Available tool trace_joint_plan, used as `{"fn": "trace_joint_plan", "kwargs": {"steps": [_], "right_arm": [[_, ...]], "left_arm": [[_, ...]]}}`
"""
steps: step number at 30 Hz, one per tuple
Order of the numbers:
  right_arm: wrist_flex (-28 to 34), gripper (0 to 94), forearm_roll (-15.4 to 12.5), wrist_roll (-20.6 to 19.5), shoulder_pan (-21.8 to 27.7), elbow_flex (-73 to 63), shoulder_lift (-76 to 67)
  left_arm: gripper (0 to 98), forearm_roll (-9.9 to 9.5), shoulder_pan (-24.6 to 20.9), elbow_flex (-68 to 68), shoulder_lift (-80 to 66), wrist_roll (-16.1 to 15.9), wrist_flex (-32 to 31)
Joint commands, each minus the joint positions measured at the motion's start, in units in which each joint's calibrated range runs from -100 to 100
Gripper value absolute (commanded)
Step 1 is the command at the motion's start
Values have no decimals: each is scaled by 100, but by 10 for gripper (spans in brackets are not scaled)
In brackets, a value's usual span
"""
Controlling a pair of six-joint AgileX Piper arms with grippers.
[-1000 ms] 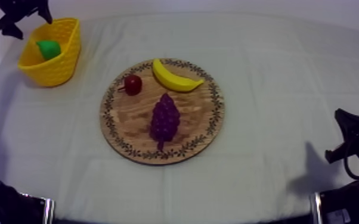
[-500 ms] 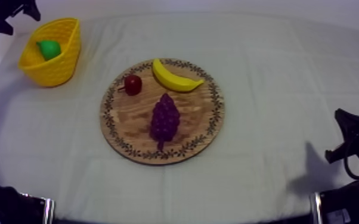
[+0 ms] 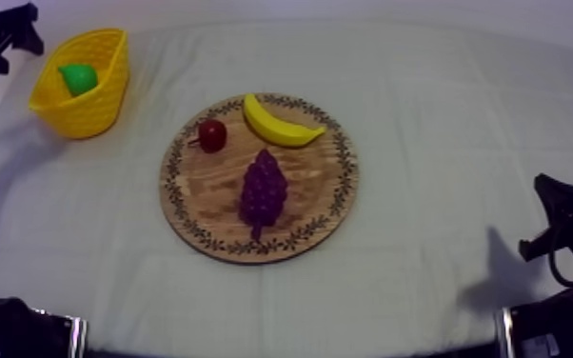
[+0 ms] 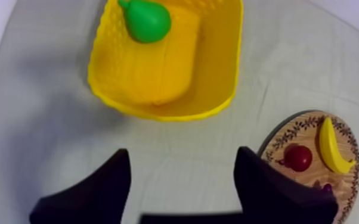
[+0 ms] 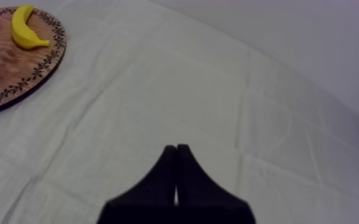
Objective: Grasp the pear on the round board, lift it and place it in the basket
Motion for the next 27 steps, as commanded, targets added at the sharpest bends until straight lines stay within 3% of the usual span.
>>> {"fn": "trace_joint_plan", "kwargs": {"steps": [1, 13, 27], "right_arm": [[2, 2, 1, -1, -1, -2, -3], [2, 2, 1, -1, -1, -2, -3], [2, 2, 1, -1, -1, -2, -3]], "left_arm": [[585, 21, -30, 588, -310, -40, -244], [409, 146, -129, 2200, -1630, -260, -1410], [264, 196, -130, 3624, -3048, -306, -2622]]}}
